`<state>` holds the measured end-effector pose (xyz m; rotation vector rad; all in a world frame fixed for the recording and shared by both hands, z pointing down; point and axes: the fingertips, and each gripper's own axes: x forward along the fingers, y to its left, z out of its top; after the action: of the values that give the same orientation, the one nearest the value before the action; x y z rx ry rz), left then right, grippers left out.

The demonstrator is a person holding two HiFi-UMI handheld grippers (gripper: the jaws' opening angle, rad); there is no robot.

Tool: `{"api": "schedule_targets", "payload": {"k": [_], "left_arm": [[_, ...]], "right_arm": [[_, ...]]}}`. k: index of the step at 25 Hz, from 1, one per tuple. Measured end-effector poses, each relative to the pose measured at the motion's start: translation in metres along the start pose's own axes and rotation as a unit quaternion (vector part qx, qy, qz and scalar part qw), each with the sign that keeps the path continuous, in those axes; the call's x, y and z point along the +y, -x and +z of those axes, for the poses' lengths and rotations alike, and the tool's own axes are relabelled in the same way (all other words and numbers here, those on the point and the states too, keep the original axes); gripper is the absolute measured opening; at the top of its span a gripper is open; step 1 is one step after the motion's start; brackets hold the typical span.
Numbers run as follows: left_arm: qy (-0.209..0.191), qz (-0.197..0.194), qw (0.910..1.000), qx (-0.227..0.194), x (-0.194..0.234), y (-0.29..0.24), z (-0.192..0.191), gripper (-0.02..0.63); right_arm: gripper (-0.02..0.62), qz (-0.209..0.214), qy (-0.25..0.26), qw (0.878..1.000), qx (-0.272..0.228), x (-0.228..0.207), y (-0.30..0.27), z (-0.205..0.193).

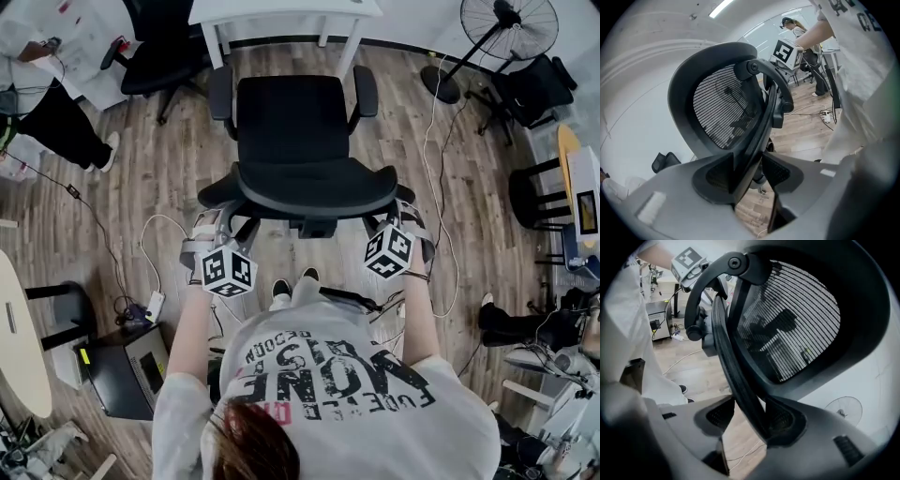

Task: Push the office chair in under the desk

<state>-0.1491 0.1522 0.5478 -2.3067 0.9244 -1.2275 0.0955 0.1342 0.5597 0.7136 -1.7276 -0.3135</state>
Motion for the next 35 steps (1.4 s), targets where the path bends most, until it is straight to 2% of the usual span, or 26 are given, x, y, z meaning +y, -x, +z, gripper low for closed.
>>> {"api": "schedule_targets", "payload": {"k": [22, 35], "left_arm": [[0.017, -0.005, 0.9995, 0.025, 0.06, -0.061, -0.002, 0.204], [0.017, 0.014, 0.9992, 0.032, 0.067, -0.087, 0.014, 0.204]], "right_arm": [[0.193, 0.001, 0.011, 1.0, -0.017, -0.065, -0.049, 0.014], [0.193, 0.009, 0.023, 0.999, -0.025, -0.096, -0.068, -0.001]]}}
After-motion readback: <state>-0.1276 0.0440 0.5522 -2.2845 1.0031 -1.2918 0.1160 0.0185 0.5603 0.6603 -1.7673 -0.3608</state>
